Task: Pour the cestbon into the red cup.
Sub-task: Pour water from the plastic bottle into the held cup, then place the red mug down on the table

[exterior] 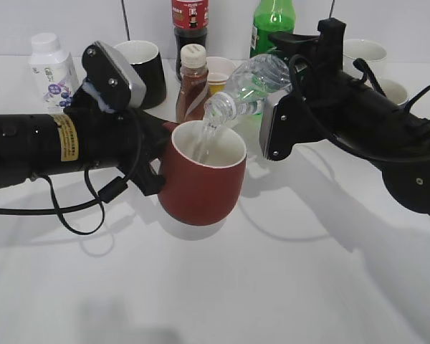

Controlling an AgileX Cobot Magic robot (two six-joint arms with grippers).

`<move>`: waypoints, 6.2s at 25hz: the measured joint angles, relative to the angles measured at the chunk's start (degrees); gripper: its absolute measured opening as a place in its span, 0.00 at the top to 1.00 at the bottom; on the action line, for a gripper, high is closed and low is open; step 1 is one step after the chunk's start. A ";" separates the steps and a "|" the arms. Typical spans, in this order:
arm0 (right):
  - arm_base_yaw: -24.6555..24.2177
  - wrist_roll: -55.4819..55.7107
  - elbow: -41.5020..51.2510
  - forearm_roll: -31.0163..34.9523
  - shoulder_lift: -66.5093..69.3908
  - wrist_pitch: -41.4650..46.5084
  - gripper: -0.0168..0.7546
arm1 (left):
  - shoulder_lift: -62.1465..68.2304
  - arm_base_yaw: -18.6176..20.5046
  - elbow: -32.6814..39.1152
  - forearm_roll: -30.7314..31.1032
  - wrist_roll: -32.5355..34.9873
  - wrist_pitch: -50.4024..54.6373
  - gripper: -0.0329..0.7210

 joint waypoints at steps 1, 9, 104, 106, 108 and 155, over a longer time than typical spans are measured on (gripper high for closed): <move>0.00 -0.35 0.00 0.00 0.00 0.00 0.37 | 0.00 0.00 0.00 0.00 0.00 0.00 0.90; 0.00 -2.91 -0.04 0.00 0.00 -0.06 0.37 | 0.00 0.00 0.00 0.11 0.06 0.00 0.90; 0.00 67.59 -4.22 -4.61 0.00 6.02 0.37 | -6.23 3.84 0.73 -4.82 0.34 -0.48 0.90; 0.00 71.94 -4.67 -4.61 0.00 6.98 0.37 | -7.75 4.83 1.73 -5.15 0.34 -0.23 0.90; 0.00 75.15 -4.75 -4.61 0.00 7.75 0.37 | -8.91 5.94 3.39 -6.04 0.34 -0.21 0.90; 0.00 84.72 -5.46 6.97 8.14 5.51 0.37 | 20.89 17.23 1.55 -36.47 20.71 -31.76 0.83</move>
